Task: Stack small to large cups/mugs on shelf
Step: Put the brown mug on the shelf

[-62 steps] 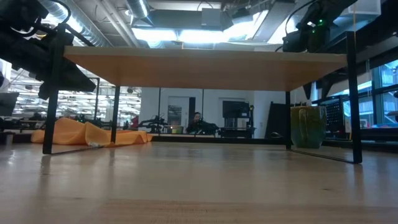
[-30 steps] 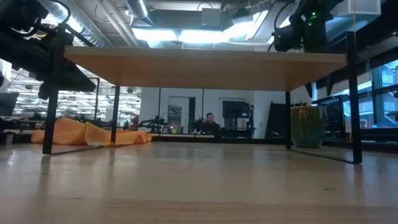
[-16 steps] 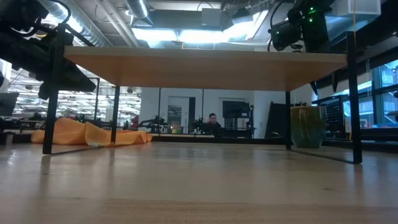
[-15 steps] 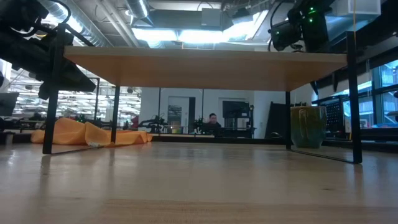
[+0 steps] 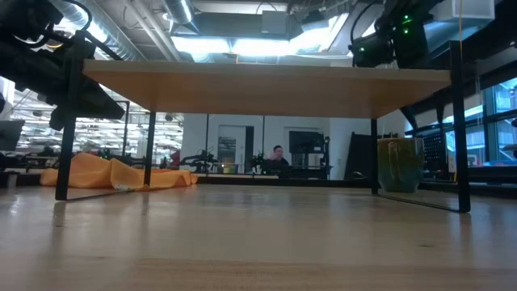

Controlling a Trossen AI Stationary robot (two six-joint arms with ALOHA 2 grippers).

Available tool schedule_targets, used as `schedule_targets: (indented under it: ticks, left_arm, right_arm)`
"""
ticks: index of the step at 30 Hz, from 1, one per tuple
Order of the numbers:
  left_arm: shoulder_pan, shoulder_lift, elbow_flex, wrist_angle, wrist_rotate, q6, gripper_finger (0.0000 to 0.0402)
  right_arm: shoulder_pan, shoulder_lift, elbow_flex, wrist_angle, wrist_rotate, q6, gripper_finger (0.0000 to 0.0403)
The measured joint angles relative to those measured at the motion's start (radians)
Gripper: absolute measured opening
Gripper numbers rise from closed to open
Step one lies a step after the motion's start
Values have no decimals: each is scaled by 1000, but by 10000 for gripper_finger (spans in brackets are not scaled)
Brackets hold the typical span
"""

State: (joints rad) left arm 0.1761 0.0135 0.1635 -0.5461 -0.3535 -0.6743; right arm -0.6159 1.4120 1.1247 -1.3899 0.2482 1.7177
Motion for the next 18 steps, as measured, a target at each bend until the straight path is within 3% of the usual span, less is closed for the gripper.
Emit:
schedule_targets:
  ticks: [5,18]
  left_arm:
    - [0,0,0,0,6,0,42]
    - [0,0,0,0,33,-5,42]
  right_arm:
    - [25,0,-50,7,17,85,202]
    - [71,-2,-41,89,-13,62,202]
